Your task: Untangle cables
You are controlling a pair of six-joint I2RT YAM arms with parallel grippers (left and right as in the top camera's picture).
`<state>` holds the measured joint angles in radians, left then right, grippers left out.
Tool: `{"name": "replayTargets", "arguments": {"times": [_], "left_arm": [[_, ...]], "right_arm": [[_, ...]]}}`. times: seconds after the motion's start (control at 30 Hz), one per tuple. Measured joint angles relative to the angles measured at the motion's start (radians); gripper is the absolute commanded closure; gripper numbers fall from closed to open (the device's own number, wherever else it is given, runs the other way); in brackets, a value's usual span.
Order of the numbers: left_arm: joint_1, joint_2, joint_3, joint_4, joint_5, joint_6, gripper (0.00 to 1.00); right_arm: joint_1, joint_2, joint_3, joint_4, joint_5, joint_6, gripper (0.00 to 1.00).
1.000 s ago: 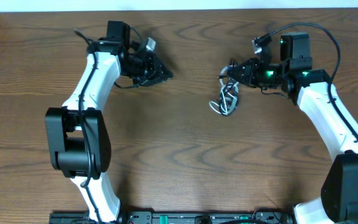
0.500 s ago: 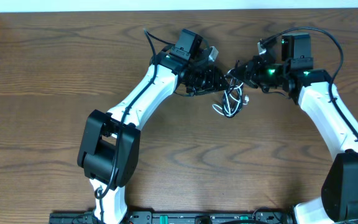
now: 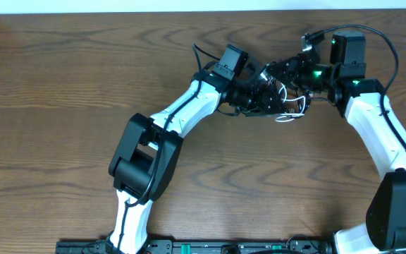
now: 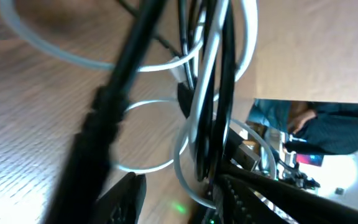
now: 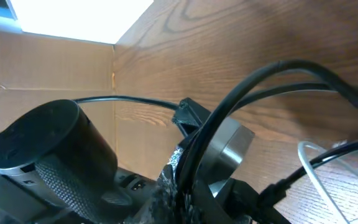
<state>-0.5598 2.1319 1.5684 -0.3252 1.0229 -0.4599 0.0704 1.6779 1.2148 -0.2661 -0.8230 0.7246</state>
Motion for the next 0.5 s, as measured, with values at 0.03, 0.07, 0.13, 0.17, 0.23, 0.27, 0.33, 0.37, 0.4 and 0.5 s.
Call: {"name": "replayTargets", "arguments": {"times": [0.03,0.07,0.13,0.17,0.23,0.27,0.33,0.37,0.4,0.5], "left_arm": [[0.000,0.004,-0.003,0.029,0.011,-0.020,0.59],[0.001,0.008,-0.013,0.132,0.016,-0.066,0.64],[0.002,0.009,-0.017,0.224,-0.014,-0.158,0.85],[0.000,0.009,-0.017,0.241,-0.056,-0.221,0.92],[0.000,0.009,-0.016,0.248,-0.148,-0.315,0.93],[0.000,0.009,-0.016,0.251,-0.180,-0.343,0.93],[0.001,0.009,-0.016,0.251,-0.236,-0.390,0.93],[0.001,0.009,-0.015,0.245,-0.248,-0.402,0.93],[0.002,0.008,-0.014,0.224,-0.257,-0.409,0.93],[0.002,0.008,-0.012,0.142,-0.275,-0.367,0.93]], "right_arm": [[0.000,0.000,0.000,0.002,0.000,0.002,0.99],[-0.003,0.000,0.000,0.034,-0.007,0.010,0.99],[-0.006,0.000,0.002,0.059,-0.008,0.026,0.99],[-0.005,0.000,0.002,0.055,-0.010,0.033,0.99],[-0.006,0.001,0.001,0.084,-0.013,0.058,0.99],[-0.009,0.001,-0.001,0.117,-0.017,0.081,0.99],[-0.024,0.002,-0.005,0.216,-0.037,0.145,0.99],[-0.039,0.002,-0.008,0.257,-0.048,0.178,0.99],[-0.058,0.003,-0.008,0.301,-0.055,0.217,0.99],[-0.110,0.003,-0.008,0.304,-0.051,0.272,0.99]]}}
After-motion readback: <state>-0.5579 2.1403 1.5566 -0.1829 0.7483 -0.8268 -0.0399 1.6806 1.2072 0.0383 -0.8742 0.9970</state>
